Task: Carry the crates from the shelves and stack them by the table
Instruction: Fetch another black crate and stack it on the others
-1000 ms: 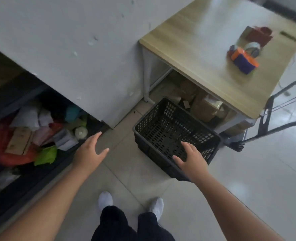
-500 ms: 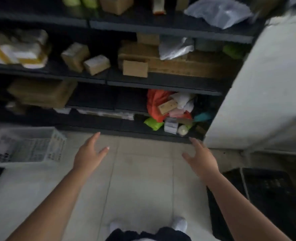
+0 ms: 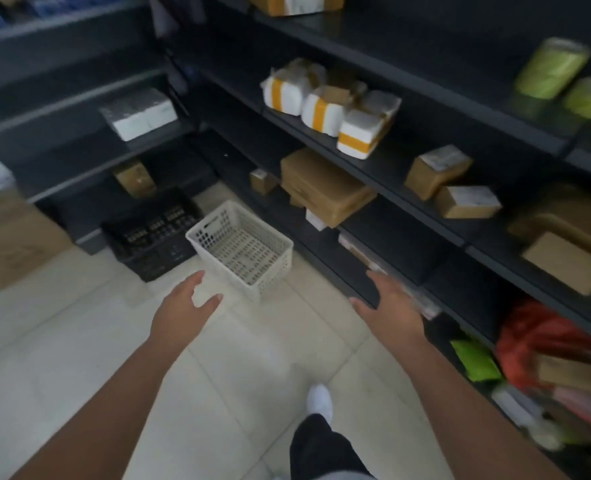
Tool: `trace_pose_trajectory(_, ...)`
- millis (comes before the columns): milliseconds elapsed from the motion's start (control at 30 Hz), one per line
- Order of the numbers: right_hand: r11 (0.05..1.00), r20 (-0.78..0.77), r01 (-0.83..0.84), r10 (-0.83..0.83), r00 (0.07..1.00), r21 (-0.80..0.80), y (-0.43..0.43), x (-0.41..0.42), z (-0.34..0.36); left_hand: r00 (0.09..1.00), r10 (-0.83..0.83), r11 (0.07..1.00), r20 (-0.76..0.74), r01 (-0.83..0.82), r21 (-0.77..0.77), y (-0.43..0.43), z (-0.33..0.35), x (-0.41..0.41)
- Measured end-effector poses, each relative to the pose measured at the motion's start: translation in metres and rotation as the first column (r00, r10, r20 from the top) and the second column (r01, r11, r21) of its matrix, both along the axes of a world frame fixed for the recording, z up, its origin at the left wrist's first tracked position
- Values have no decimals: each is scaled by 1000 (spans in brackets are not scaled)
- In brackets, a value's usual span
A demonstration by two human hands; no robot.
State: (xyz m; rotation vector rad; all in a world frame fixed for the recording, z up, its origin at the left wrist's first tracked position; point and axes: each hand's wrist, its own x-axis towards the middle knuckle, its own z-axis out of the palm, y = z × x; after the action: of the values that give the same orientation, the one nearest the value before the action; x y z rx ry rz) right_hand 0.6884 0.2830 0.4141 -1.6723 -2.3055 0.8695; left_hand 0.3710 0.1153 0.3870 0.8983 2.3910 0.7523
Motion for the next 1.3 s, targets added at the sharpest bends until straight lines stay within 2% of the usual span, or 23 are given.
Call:
trace_pose_trajectory(167, 981, -54, -189, 187, 981, -33, 61, -108, -7, 975, 220, 975, -31, -220, 1, 6, 6, -67)
trace_pose_trajectory(367, 915, -62, -402, 399, 915, -35, 128, -267, -4, 901, 431, 902, -53, -431, 16, 8, 4, -170)
trace_pose_trajectory(600, 871, -28, -489, 489, 872, -49, 173, -462, -41, 854, 513, 858, -88, -513, 25, 35, -42, -336)
trace_pose_trajectory(700, 875, -8, -482, 482, 876, -40, 187, -552, -77, 858, 511, 860, -59, -511, 21, 54, -84, -428)
trace_pose_trajectory(800, 896, 33, -433, 438, 898, -102, 205, -637, -119, 847, 530, 848, 44, -529, -26, 77, -127, -524)
trace_pose_trajectory(900, 914, 88, -359, 380, 921, -189, 225, -708, -161, 808, 574, 819, 132, -568, -81, 93, -166, -610)
trace_pose_trajectory(1033, 929, 148, -303, 337, 930, -210, 252, -797, -225, 759, 628, 778, 173, -608, -159, 118, -228, -704)
trace_pose_trajectory(1300, 914, 155, -398, 406, 901, -80, 349, -956, -452, 652, 730, 683, 203, -697, -217, 176, -457, -827)
